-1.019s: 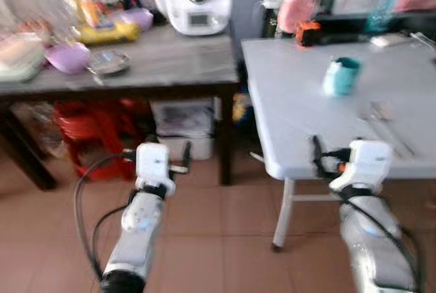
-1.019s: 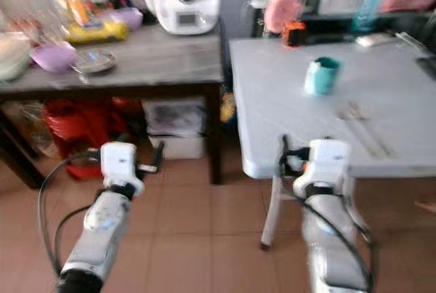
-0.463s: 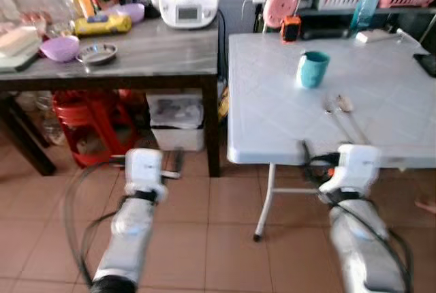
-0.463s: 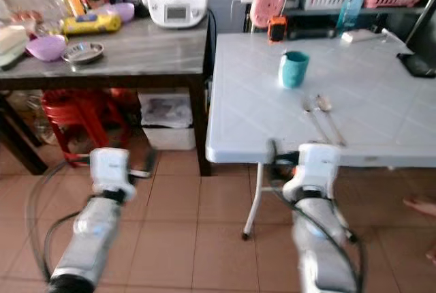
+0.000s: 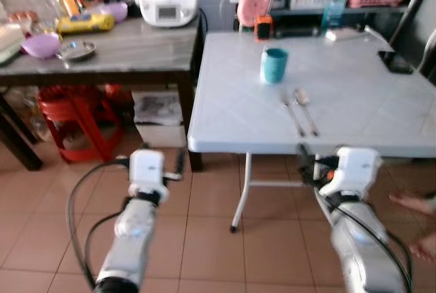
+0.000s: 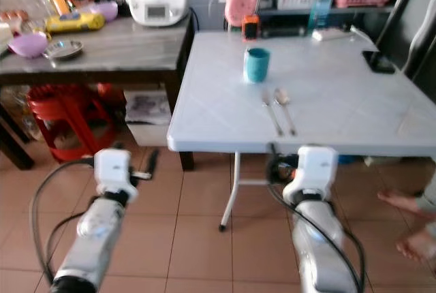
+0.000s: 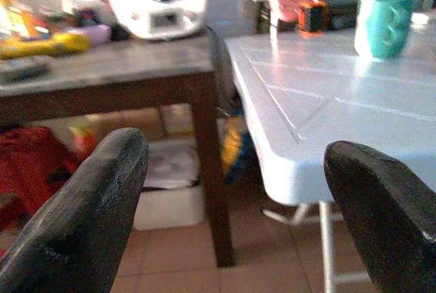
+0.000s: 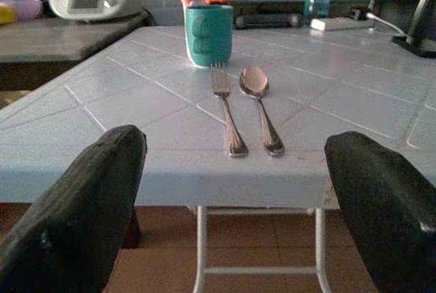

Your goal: Setting the table

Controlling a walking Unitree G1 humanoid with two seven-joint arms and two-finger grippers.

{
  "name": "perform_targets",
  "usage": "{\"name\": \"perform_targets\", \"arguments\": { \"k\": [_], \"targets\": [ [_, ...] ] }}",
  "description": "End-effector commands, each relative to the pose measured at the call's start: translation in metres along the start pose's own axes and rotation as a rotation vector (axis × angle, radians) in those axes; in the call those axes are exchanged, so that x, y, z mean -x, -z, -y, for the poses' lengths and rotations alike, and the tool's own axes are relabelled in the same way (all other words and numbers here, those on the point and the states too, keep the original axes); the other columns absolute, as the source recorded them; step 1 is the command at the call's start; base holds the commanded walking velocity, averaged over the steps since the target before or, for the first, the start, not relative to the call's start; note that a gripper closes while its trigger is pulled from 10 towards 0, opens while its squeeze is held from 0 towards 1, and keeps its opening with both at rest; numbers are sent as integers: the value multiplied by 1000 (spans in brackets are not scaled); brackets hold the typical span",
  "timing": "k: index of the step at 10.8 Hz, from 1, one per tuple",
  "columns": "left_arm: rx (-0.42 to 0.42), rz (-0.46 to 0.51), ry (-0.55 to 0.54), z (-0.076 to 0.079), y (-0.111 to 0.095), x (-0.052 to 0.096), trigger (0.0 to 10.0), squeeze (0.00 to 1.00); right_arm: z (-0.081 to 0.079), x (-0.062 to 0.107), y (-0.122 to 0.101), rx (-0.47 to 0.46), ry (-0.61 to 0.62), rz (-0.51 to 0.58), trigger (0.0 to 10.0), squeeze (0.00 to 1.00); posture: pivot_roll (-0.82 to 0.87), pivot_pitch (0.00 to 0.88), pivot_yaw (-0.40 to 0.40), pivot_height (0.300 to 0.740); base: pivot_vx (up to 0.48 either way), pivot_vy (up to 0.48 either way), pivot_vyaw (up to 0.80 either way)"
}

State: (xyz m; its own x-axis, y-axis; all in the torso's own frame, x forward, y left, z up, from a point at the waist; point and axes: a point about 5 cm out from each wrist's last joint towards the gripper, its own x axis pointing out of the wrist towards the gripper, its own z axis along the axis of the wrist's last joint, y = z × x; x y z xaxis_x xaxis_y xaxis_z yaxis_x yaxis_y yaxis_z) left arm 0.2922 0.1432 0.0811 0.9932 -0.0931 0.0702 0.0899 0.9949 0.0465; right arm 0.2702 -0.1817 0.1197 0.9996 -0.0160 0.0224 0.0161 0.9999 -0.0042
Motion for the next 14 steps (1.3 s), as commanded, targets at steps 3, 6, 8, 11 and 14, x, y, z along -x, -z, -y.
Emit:
{"name": "perform_targets", "arguments": {
  "k": [3, 6, 8, 11, 14],
  "targets": [
    [3, 4, 46, 4, -2, -1, 10000, 0, 0, 1, -4, 4, -5, 13, 10000, 0, -126, 13, 78, 740, 0, 0, 0],
    [12, -1, 88, 9, -2, -2, 10000, 0, 0, 0, -4, 12, -16, 17, 10000, 0, -131, 13, 77, 740, 0, 0, 152],
    [19, -1, 93, 11, -2, -3, 10000, 0, 2, 0, -5, 9, -2, 17, 10000, 0, -134, 14, 76, 740, 0, 0, 213],
    [67, 3, 146, 17, -3, -2, 10000, 0, 3, 1, -5, 14, 3, 16, 10000, 0, -141, 16, 74, 740, 0, 0, 0],
    [78, 11, 168, 18, -4, -2, 10000, 0, 4, 1, -5, 15, 11, 15, 10000, 0, -138, 15, 76, 740, 166, 0, 0]
  ]
}}
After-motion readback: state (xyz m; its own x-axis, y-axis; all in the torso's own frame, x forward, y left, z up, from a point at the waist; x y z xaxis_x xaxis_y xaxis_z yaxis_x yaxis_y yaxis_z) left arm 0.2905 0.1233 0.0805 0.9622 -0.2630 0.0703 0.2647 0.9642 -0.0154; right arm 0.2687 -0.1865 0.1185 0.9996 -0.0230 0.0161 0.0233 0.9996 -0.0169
